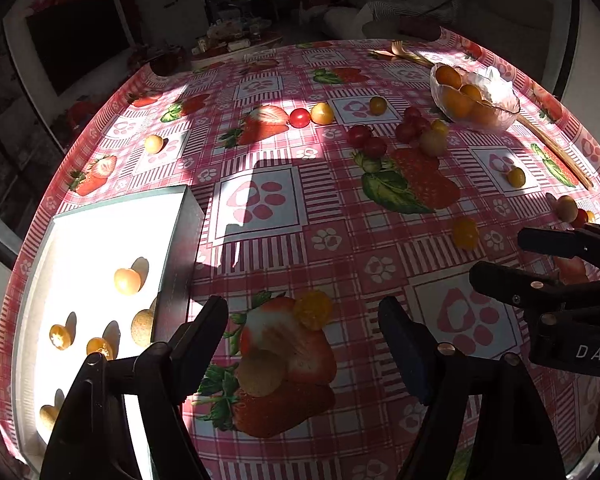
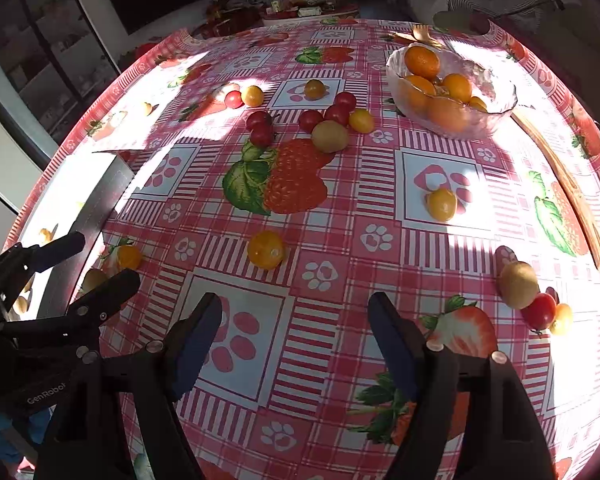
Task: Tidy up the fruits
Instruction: 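Grasp a small yellow tomato with each gripper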
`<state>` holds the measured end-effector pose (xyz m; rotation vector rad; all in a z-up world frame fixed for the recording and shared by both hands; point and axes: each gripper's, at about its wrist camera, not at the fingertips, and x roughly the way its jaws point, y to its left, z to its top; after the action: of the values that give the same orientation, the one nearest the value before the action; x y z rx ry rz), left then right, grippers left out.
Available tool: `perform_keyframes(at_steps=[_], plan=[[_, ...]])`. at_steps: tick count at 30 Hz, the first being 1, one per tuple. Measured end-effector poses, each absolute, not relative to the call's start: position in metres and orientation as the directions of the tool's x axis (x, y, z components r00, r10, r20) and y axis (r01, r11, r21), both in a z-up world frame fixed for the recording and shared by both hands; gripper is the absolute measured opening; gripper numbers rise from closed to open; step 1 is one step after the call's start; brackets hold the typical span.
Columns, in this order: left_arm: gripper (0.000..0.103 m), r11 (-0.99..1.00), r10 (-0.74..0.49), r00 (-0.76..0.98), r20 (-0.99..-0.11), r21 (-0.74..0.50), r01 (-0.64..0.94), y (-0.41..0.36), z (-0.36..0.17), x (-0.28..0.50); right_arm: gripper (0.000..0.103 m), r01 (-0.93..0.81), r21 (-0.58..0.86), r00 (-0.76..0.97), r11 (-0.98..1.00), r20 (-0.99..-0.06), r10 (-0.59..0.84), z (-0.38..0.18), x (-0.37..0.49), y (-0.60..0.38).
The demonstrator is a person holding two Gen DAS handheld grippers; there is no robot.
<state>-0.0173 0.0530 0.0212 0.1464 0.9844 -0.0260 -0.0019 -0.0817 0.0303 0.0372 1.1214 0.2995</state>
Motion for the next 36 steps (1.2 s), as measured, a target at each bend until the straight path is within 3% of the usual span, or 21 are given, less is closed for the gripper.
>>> perform_keyframes(at_steps=[1, 5, 8, 13, 16, 20, 36], plan=[[0.065, 0.989, 0.046, 0.543, -0.839, 0.116, 0.095, 0.052, 0.018, -0.015, 0.075, -0.221, 0.176, 0.402, 0.959, -0.880, 0.254, 0.030, 0.001, -0.080], [0.064, 0.989, 0.039, 0.531, -0.846, 0.109, 0.099, 0.050, 0.011, -0.010, 0.067, -0.238, 0.164, 0.407, 0.957, -0.878, 0.251, 0.030, 0.011, -0.073], [0.053, 0.989, 0.018, 0.531, -0.847, 0.091, 0.112, 0.049, 0.011, -0.009, 0.058, -0.254, 0.152, 0.407, 0.955, -0.879, 0.248, 0.029, 0.015, -0.067], [0.022, 0.989, -0.038, 0.532, -0.846, 0.045, 0.142, 0.044, 0.010, -0.012, 0.045, -0.297, 0.088, 0.421, 0.951, -0.882, 0.213, 0.028, 0.012, -0.054], [0.021, 0.991, -0.047, 0.535, -0.844, 0.030, 0.133, 0.044, 0.012, -0.015, 0.023, -0.314, 0.080, 0.422, 0.946, -0.880, 0.215, 0.028, 0.010, -0.052], [0.021, 0.993, -0.091, 0.539, -0.837, -0.039, 0.108, 0.054, 0.017, -0.024, 0.023, -0.300, 0.157, 0.400, 0.941, -0.874, 0.274, 0.030, 0.008, -0.059], [0.021, 0.993, -0.119, 0.589, -0.799, -0.099, 0.067, 0.064, 0.047, -0.068, 0.023, -0.254, 0.277, 0.358, 0.927, -0.864, 0.356, 0.037, -0.020, -0.076]])
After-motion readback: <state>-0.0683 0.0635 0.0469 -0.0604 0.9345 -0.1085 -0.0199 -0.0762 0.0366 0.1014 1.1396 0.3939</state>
